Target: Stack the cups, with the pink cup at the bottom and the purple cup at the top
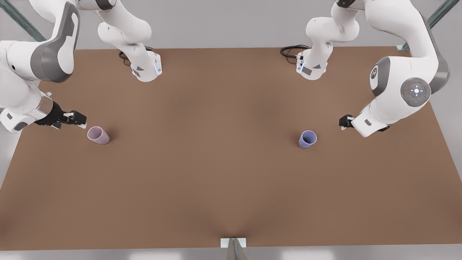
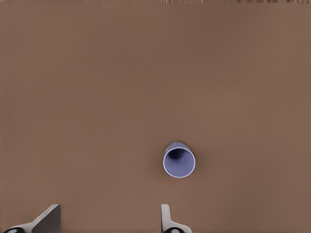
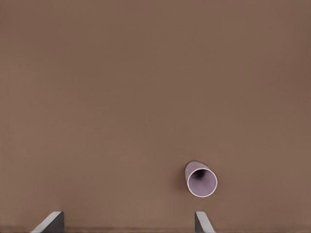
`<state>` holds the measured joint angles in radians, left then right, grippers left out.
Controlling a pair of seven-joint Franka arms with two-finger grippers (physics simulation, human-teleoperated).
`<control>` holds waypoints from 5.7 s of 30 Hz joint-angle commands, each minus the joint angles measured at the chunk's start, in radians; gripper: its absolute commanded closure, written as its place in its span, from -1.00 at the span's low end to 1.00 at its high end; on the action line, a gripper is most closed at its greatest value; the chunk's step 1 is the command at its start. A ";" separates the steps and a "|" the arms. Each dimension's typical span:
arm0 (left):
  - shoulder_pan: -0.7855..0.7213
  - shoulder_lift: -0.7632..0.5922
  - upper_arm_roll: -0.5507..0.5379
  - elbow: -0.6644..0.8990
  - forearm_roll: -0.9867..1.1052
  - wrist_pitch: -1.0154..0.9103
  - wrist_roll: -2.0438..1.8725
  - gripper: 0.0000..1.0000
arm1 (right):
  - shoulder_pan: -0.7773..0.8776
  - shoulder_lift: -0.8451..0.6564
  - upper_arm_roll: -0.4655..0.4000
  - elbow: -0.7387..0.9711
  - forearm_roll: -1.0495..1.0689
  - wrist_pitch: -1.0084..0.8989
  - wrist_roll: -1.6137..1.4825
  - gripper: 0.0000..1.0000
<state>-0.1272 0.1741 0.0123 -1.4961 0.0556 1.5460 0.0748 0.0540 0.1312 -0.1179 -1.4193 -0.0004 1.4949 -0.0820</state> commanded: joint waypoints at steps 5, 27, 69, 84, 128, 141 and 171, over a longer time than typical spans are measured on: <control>0.000 0.008 0.000 0.000 -0.005 0.013 0.013 -1.00 | -0.008 -0.044 -0.006 -0.145 -0.006 0.114 -0.071 -1.00; 0.000 0.071 0.009 -0.010 -0.028 0.063 0.016 -1.00 | -0.026 0.061 -0.302 -0.725 0.068 0.841 -0.665 -1.00; 0.001 0.096 0.011 -0.009 -0.034 0.077 0.022 -1.00 | -0.057 0.151 -0.296 -0.863 0.108 0.941 -0.674 0.28; 0.001 0.110 0.009 -0.010 -0.048 0.102 0.023 -1.00 | 0.507 -0.045 -0.238 -0.747 0.126 0.683 0.194 0.57; -0.017 0.082 -0.021 -0.834 -0.132 0.994 0.072 -0.20 | 0.718 0.561 0.092 0.169 0.088 0.519 1.300 -0.77; -0.019 0.076 -0.025 -0.829 -0.154 0.974 0.068 0.57 | -0.091 0.016 0.095 -0.069 -0.046 0.071 -0.058 -1.00; -0.195 0.235 -0.264 -0.265 -0.218 0.652 -0.589 0.57 | -0.095 0.058 0.098 0.000 -0.036 0.114 -0.047 -1.00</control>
<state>-0.3220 0.4080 -0.2513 -1.7620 -0.1573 2.2010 -0.3091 -0.0409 0.1897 -0.0198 -1.4194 -0.0370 1.6063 0.0209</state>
